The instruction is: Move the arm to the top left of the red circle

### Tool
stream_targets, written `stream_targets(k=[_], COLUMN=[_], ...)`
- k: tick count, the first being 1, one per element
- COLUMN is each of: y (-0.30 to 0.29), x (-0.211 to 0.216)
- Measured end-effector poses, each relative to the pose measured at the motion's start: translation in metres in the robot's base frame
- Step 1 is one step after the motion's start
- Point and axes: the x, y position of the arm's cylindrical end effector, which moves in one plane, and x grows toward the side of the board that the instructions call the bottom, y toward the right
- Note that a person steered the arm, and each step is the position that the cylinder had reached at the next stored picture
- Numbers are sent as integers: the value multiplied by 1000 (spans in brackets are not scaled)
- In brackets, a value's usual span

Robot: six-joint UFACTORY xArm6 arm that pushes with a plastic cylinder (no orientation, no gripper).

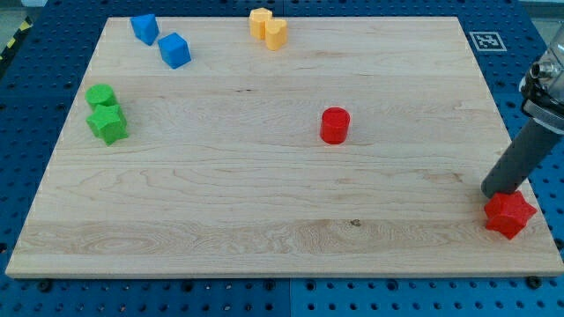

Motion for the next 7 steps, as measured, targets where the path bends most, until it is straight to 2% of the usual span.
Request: stream_targets(k=[2,3,4,5,7], y=[7,7,-10,-50,-167], x=[5,-7,-47,-85,-150])
